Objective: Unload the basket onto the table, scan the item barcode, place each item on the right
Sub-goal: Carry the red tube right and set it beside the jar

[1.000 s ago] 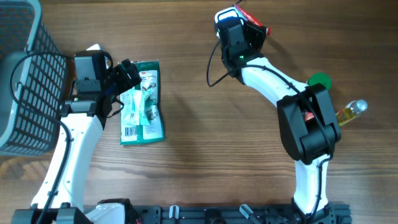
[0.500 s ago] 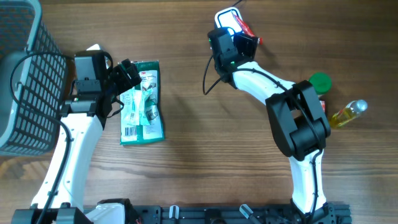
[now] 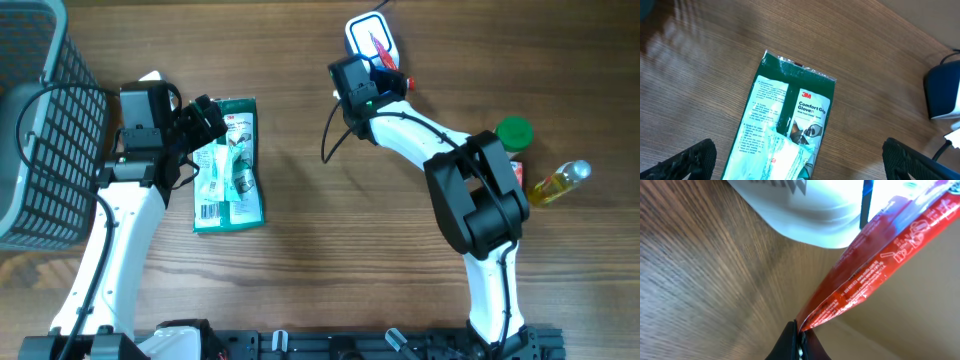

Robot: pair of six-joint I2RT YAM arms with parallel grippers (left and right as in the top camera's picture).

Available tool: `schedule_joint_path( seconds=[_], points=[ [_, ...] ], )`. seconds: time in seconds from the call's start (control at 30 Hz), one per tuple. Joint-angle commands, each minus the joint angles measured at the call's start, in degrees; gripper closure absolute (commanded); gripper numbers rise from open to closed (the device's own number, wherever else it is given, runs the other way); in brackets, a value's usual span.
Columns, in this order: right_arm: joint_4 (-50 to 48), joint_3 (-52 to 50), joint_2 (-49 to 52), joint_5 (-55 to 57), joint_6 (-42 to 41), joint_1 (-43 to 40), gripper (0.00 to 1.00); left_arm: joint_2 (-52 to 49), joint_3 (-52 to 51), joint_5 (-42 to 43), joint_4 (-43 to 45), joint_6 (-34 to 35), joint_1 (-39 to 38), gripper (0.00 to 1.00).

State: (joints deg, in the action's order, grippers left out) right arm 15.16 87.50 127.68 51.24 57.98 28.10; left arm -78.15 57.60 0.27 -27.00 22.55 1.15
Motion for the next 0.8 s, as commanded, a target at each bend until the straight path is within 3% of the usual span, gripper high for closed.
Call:
schedule_joint_path(
  seconds=[0.0,0.17,0.27,0.43,0.53,0.77],
  points=[
    [3.37,0.15,-9.2,-3.17,-12.07,0.2,0.96,-0.28,0.15,-0.15,0.15,-1.16,0.24,0.0],
    [18.99,0.15,-24.68,-15.41,-29.42,-0.85,0.96,-0.28,0.15,-0.15,0.15,-1.14,0.24,0.0],
    [32.48,0.15,-32.52,-32.06,-42.56,-3.78,0.96,-0.28,0.15,-0.15,0.15,-1.16,0.24,0.0],
    [50.53,-1.64,-34.34,-50.75,-53.96,-13.46,0.96,-0.28,0.15,-0.15,0.15,-1.16,0.24,0.0],
    [49.51,-8.26,-34.34,-51.08,-54.07,-17.75,0.96,-0.28,0.15,-0.15,0.15,-1.16,0.24,0.0],
    [35.78,-24.98,-34.34,-50.93,-55.15,-24.33,0.96,-0.28,0.15,-0.15,0.15,-1.16,0.24,0.0]
  ],
)
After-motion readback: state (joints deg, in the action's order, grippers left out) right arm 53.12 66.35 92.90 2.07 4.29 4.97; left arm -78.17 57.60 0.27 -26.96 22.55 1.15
